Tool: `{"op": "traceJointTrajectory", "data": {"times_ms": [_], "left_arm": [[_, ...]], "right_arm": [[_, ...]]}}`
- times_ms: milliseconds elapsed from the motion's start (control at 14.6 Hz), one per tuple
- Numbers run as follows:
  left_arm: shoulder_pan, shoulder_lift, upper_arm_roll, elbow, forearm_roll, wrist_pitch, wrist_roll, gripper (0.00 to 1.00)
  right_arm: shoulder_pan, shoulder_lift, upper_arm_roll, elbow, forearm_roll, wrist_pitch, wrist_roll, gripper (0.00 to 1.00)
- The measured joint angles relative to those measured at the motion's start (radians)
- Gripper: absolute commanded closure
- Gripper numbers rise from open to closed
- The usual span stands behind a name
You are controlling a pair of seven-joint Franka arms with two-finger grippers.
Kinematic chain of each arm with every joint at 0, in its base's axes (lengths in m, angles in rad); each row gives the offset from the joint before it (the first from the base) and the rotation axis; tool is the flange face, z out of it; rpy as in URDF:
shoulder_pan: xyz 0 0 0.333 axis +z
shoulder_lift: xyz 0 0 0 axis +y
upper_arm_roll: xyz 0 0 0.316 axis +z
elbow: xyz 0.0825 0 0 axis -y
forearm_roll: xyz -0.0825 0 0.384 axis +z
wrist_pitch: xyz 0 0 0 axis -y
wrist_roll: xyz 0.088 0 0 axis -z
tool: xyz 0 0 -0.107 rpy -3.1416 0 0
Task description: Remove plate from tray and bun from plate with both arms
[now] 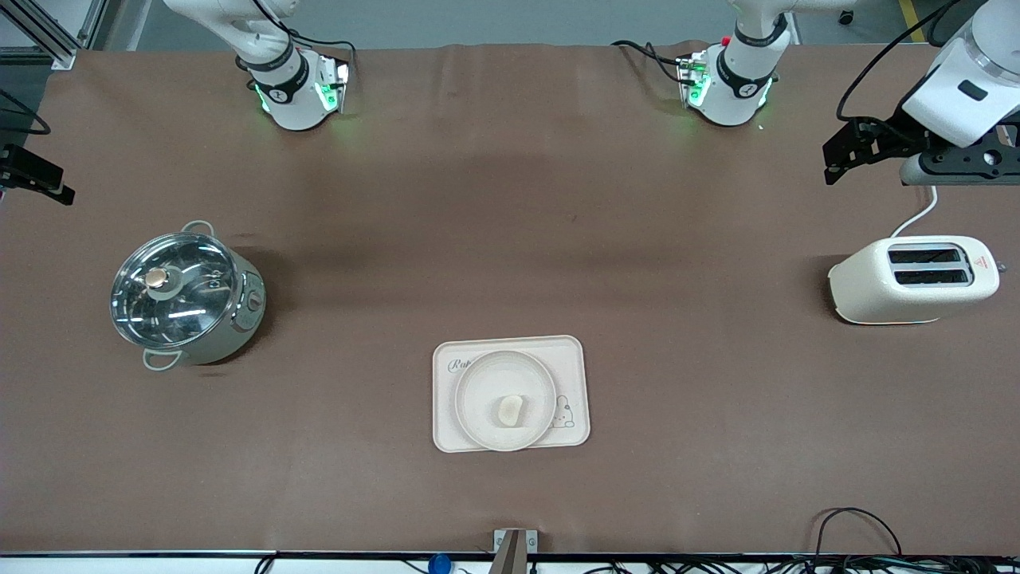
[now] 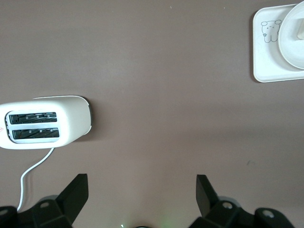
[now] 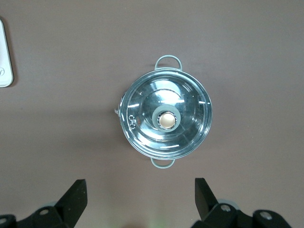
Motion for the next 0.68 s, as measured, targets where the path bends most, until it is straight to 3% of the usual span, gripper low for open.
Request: {"op": "traceJointTrajectory", "data": {"times_ms": [683], "left_arm": [[0.011, 0.049, 0.007, 0.047, 0.000, 0.000, 0.000, 0.00]], "right_arm": [[0.021, 0.000, 0.008, -0.008, 0.000, 0.007, 0.001, 0.00]]}}
